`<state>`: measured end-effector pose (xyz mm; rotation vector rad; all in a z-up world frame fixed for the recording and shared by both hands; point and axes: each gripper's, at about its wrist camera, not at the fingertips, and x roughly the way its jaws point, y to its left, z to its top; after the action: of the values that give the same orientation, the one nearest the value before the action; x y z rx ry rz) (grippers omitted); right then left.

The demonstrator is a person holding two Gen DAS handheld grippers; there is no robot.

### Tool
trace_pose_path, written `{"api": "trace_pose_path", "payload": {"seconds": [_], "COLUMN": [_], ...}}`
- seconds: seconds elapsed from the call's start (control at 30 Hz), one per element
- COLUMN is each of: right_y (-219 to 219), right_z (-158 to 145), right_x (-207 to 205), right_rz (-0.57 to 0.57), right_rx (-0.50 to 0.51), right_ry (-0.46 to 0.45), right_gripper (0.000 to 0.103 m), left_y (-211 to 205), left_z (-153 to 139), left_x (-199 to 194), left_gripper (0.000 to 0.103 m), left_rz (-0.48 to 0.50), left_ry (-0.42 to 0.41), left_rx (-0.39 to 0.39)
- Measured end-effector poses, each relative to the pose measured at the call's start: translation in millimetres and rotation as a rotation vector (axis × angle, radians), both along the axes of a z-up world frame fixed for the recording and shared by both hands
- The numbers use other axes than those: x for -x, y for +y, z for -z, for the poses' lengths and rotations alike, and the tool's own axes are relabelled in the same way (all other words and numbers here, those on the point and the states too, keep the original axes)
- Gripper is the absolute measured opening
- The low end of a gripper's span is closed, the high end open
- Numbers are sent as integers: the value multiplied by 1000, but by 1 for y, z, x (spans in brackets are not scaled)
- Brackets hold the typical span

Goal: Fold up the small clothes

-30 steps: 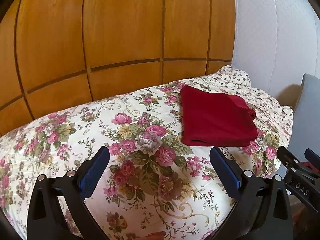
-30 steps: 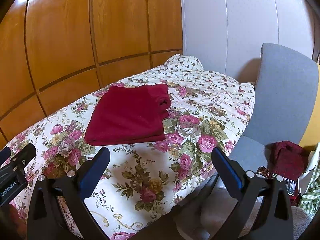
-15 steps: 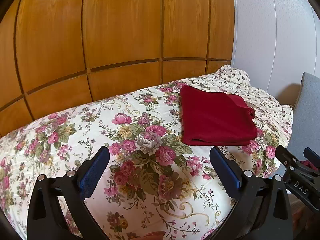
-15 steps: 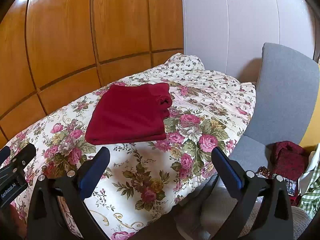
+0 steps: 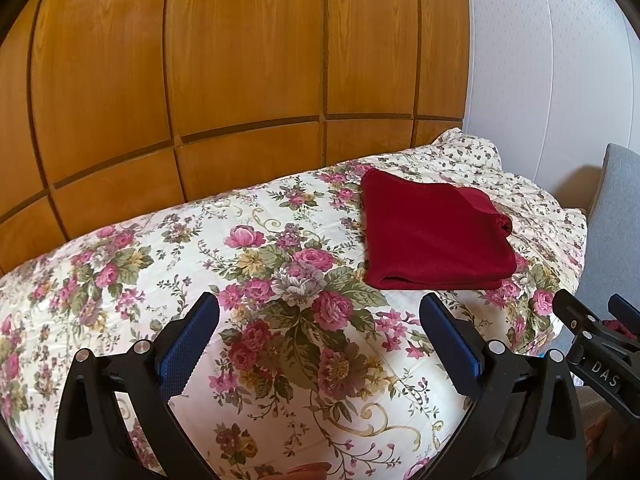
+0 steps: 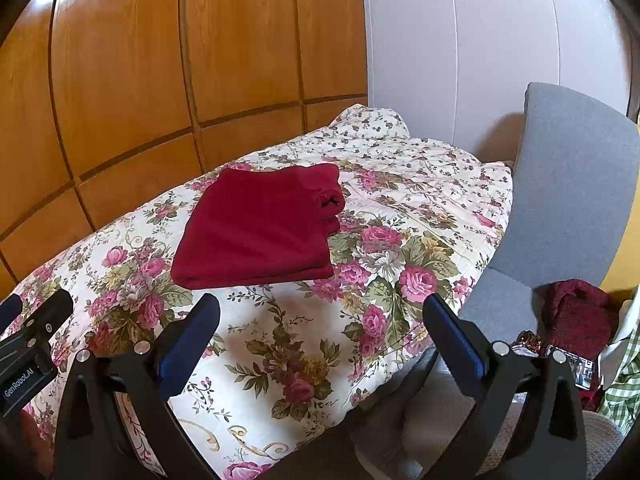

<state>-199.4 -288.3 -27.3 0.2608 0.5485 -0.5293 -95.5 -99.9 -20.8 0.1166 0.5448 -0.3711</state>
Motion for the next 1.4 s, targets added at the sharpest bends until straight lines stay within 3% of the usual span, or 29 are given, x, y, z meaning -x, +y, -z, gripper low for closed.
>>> {"api": "trace_pose_path", "payload": {"seconds": [1.4], "right_y": [-3], "right_z": [6], "right_x": [-2], "right_rz": [-20], "right_rx": [-17], "right_ry": [12], "right_gripper": [101], "left_y": [5], "left_z": [4], "left_x": [-4], "left_gripper": [99], "left_rz": [0], "left_ry": [-5], "left_rx": [-18]}}
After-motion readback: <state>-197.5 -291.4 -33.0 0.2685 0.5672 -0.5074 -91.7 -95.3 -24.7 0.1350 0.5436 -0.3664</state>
